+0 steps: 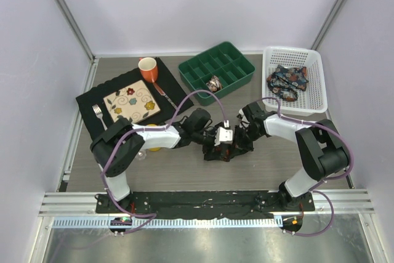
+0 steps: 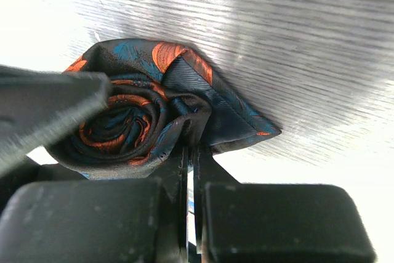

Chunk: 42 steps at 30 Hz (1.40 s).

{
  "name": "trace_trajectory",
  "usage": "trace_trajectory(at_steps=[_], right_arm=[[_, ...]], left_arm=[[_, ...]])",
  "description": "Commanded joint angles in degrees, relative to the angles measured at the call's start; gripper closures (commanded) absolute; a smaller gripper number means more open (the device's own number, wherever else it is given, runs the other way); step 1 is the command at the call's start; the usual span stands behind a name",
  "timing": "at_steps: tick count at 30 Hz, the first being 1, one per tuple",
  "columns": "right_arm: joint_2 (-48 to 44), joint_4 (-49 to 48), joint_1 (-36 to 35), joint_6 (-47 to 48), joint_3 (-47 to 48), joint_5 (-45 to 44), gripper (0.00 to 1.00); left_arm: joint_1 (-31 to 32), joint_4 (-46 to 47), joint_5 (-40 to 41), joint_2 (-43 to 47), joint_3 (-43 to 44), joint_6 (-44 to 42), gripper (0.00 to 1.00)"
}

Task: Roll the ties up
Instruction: Roll the tie at the center of the board.

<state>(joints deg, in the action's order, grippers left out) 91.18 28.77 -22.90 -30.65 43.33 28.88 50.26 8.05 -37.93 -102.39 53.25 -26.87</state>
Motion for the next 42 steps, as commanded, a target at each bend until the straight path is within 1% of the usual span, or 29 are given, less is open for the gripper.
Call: trace_trajectory(at_steps=[1, 2, 3, 5, 6, 8, 9, 10, 11, 12, 13, 16, 17, 18, 21, 24, 27, 31, 32, 35, 42], right_arm=[[3.4, -0.6, -0.1, 2.5, -2.3, -11.3, 0.99], [3.1, -0.5, -0.2, 2.6, -2.1, -11.0, 0.99], [2.9, -0.5, -0.2, 2.7, -1.8, -11.0, 0.99], [2.0, -0.3, -0.1, 3.0, -1.5, -9.3, 0.99], [1.5, 0.0, 0.0, 3.0, -1.1, -8.7, 0.99], [-1.2, 1.4, 0.7, 3.1, -0.4, -5.8, 0.96], [-2.5, 2.2, 1.9, 3.2, -0.4, -5.2, 0.93], [-4.1, 2.8, 2.6, 3.7, -0.4, -5.1, 0.82], [-6.3, 3.4, 3.2, 4.0, -0.5, -5.2, 0.75], [-10.1, 3.6, 4.6, 4.1, -1.0, -6.0, 0.69], [-12.0, 3.5, 5.3, 3.9, -1.2, -6.2, 0.55], [-14.6, 2.1, 6.6, 2.4, -2.3, -6.7, 0.43], [-14.8, 0.2, 6.9, 1.0, -2.6, -6.6, 0.38], [-15.0, -1.1, 7.1, 0.2, -3.6, -6.7, 0.37], [-14.2, -6.0, 7.3, -1.9, -5.4, -6.6, 0.35], [-11.2, -9.6, 7.2, -1.8, -7.1, -6.6, 0.35], [-9.2, -13.9, 7.3, -1.5, -9.3, -4.8, 0.34], [-9.9, -22.1, 7.3, -3.3, -13.5, 0.5, 0.34], [-11.2, -25.8, 7.5, -4.2, -15.4, 2.4, 0.34], [-12.6, -31.4, 7.9, -6.9, -17.9, 4.9, 0.35], [-12.5, -35.8, 7.9, -10.1, -19.9, 8.9, 0.35]], left_arm=[[1.7, -3.0, 1.3, 0.0, 2.3, -5.8, 0.21], [1.9, -3.5, 1.4, -0.4, 2.4, -6.2, 0.23], [1.9, -4.6, 1.5, -1.1, 2.7, -6.3, 0.30], [1.9, -5.6, 2.3, -1.8, 2.8, -6.5, 0.41], [1.9, -6.8, 2.8, -2.3, 2.6, -6.4, 0.56], [1.9, -7.8, 3.7, -2.5, 2.2, -6.4, 0.67], [1.9, -7.9, 3.9, -2.4, 1.5, -6.4, 0.74], [1.9, -7.9, 4.3, -2.4, 1.3, -6.4, 0.76], [1.8, -9.7, 4.9, -2.4, 1.2, -6.2, 0.78], [1.7, -9.9, 4.8, -2.3, 0.4, -5.8, 0.79], [1.4, -10.1, 4.4, -2.4, 0.0, -5.6, 0.80], [1.3, -9.6, 3.9, -2.5, -1.4, -5.6, 0.81], [1.2, -9.7, 3.7, -2.9, -1.3, -5.6, 0.81], [1.3, -9.7, 3.3, -3.2, -1.3, -5.5, 0.81], [1.2, -9.7, 3.2, -4.0, -1.0, -5.5, 0.82], [0.3, -9.9, 2.9, -4.9, -0.4, -4.9, 0.82], [-0.4, -10.1, 2.3, -5.2, 0.0, -4.4, 0.82], [-1.0, -10.0, 1.5, -5.5, 0.4, -3.8, 0.82], [-1.1, -10.1, 1.2, -5.8, 0.6, -3.2, 0.82], [-2.0, -10.2, 0.3, -6.7, 1.1, -2.0, 0.82], [-2.7, -11.0, -0.7, -8.1, 1.7, -1.8, 0.82]])
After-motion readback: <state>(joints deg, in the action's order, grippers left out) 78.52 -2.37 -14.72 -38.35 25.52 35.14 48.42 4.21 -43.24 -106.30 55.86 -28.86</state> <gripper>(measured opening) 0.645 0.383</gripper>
